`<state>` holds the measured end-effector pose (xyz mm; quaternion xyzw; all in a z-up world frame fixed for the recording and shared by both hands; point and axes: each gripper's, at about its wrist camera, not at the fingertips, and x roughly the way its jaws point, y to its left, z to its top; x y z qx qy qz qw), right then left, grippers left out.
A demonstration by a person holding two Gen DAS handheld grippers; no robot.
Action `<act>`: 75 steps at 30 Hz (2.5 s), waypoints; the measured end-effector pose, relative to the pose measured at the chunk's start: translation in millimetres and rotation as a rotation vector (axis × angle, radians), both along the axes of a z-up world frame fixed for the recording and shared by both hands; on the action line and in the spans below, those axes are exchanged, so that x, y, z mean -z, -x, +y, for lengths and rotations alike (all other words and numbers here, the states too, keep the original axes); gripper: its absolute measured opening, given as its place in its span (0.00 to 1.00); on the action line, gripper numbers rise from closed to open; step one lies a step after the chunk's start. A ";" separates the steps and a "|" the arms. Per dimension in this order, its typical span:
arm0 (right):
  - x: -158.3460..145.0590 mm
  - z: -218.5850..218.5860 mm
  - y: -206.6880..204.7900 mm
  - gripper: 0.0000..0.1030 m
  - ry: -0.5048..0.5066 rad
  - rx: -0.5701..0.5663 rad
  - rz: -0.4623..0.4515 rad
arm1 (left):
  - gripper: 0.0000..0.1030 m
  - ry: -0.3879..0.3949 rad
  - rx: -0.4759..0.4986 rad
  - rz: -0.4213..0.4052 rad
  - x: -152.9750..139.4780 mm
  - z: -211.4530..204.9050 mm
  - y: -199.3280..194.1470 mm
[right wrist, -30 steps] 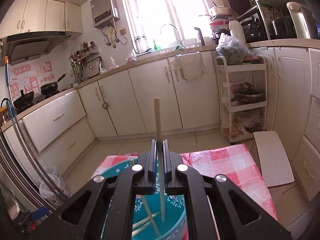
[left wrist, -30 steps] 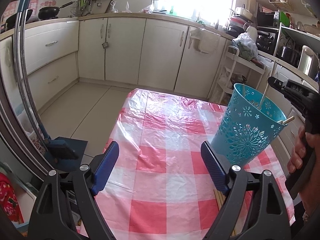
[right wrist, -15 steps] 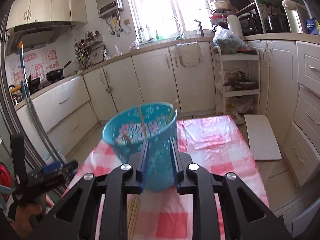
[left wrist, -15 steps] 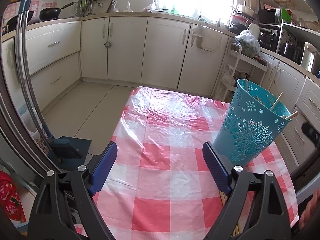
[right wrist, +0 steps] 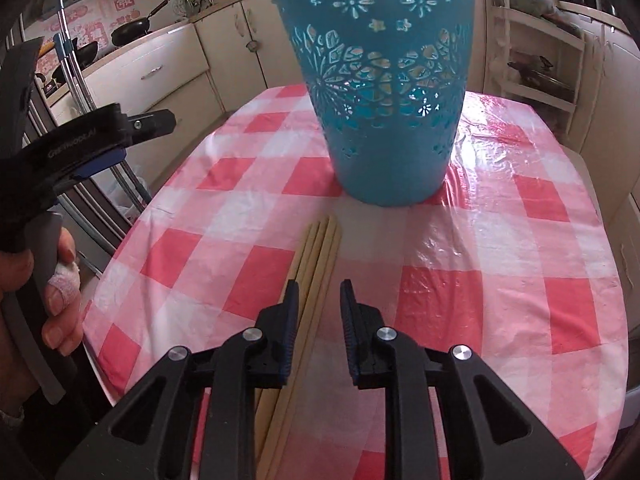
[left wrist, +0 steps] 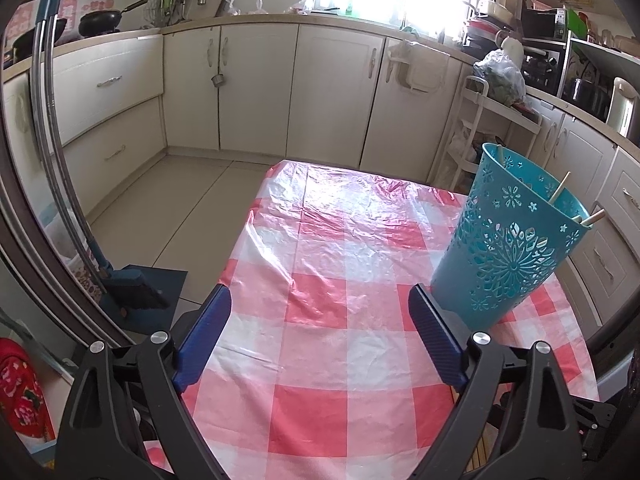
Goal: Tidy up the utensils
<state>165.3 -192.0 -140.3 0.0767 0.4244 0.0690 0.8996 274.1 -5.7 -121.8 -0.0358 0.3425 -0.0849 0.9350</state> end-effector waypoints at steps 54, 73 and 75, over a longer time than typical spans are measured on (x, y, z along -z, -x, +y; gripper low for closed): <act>11.5 -59.3 0.1 0.06 -0.058 0.100 0.055 | 0.70 -0.167 0.330 0.254 63.2 -88.5 27.8; 11.1 -57.7 -8.4 0.06 -0.027 0.071 0.074 | 0.08 -0.197 0.460 0.233 65.8 -108.8 31.7; 11.1 -55.7 -11.3 0.06 -0.016 0.064 0.078 | 0.10 -0.202 0.442 0.232 66.3 -109.6 29.0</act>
